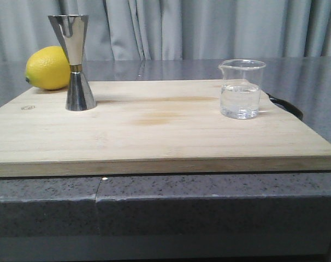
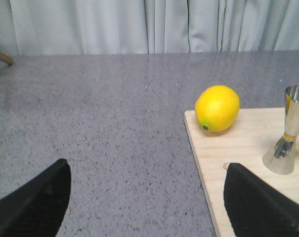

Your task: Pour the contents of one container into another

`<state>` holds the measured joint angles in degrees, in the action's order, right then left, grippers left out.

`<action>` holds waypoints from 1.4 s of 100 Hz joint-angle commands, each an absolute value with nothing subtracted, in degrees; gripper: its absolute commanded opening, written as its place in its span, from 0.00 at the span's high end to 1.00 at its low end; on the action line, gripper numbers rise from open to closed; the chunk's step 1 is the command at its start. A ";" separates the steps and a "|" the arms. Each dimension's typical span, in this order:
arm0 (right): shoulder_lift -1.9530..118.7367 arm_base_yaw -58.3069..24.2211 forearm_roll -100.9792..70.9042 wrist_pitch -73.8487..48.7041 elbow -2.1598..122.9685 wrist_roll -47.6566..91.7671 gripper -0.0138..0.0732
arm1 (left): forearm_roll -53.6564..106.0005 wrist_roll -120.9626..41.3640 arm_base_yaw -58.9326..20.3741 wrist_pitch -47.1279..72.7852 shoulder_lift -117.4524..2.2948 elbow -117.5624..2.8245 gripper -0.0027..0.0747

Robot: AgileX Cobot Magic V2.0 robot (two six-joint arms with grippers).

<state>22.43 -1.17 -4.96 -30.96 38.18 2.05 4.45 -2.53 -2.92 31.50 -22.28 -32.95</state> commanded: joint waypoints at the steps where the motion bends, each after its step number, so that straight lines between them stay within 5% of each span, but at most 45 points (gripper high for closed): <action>1: 24.49 -1.15 -5.10 -28.68 40.87 2.35 0.25 | 5.18 -2.37 -2.86 31.99 -24.98 -36.84 0.21; 24: 30.28 -1.15 -5.10 -34.26 44.93 2.35 0.11 | 5.18 -2.59 -2.86 45.53 -35.77 -45.17 0.21; 38: 33.63 -1.15 -5.10 -36.96 46.87 2.35 0.11 | 7.92 -4.51 -2.86 48.33 -42.65 -48.21 0.21; 73: 35.41 -1.15 -5.10 -38.15 47.01 2.35 0.11 | 40.86 -34.59 -0.20 45.91 -59.71 -49.79 0.21; 96: 35.41 -1.15 -5.10 -38.61 47.01 2.35 0.11 | 67.24 -69.32 6.28 55.83 -68.91 -50.72 0.21; 140: 35.41 -1.15 -5.10 -38.61 47.01 2.35 0.11 | 82.88 -103.38 6.16 67.39 -82.15 -50.72 0.21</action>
